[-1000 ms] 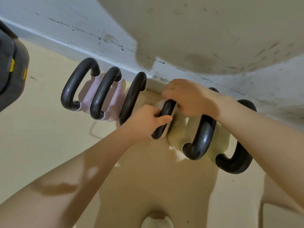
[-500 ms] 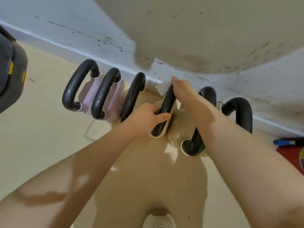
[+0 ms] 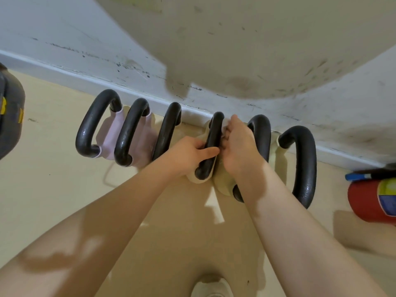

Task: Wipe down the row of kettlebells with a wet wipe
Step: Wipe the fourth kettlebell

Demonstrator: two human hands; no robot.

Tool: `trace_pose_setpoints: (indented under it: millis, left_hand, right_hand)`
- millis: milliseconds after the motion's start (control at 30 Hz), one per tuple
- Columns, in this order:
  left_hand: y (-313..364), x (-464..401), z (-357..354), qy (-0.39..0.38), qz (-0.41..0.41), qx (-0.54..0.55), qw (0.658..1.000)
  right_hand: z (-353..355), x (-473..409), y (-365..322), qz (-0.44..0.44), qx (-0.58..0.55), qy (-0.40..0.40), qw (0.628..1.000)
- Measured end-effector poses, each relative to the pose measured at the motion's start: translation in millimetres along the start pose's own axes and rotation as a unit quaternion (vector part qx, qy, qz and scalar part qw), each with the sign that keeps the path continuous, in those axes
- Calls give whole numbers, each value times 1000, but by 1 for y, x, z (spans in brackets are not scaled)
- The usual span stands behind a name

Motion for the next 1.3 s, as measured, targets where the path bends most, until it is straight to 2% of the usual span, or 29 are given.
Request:
trace_pose_setpoints:
  millis: [133, 233, 333, 467, 533, 600, 633, 733, 867, 900, 1000, 1033, 1133, 1300]
  left_hand:
    - [2, 2, -1, 0, 0, 13, 1000]
    - [2, 2, -1, -2, -7, 15, 1000]
    - [6, 3, -1, -10, -7, 23, 1000]
    - [2, 7, -5, 17, -14, 42, 999]
    - [-9, 9, -8, 44, 17, 90, 995]
    - [-18, 14, -8, 49, 63, 213, 974]
    - [-20, 17, -8, 43, 71, 263, 961]
    - [-25, 27, -10, 15, 56, 290, 955]
    - [-26, 37, -15, 1, 53, 353, 934]
    - [-23, 37, -15, -6, 49, 357, 933]
    - [-15, 39, -13, -11, 38, 346, 937]
    - [-14, 40, -13, -8, 39, 351, 936]
    - [-17, 43, -12, -7, 24, 335, 942]
    - [-29, 41, -16, -26, -2, 253, 967]
  right_hand:
    - [-3, -4, 7, -21, 46, 8, 999]
    - [5, 7, 26, -19, 3, -31, 999]
    - [23, 17, 37, 66, -13, -5, 998]
    - [28, 29, 31, 176, 67, 107, 976]
    - [23, 27, 23, 215, 58, 119, 968]
    - [16, 18, 16, 232, 33, 121, 965]
    - [12, 15, 14, 242, 46, 122, 961]
    - [6, 16, 20, 299, 170, 122, 931]
    - [10, 34, 40, 390, 254, 93, 880]
    - [9, 31, 39, 385, 246, 88, 885]
    - [1, 13, 32, 244, 145, 61, 957]
    - [-2, 12, 33, 227, 161, 61, 959]
    - [0, 26, 57, 274, 250, 57, 927]
    - [10, 30, 105, 334, 230, -76, 911]
Point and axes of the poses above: each hand's wrist, its own x-axis away from the middle knuckle, its own z-axis out of the back of the hand, y = z × x, the point moved 5 cm from there along -x, towards the middle knuckle, and after that the axes turned 2 degrees about -z, right-handed, at the moved point
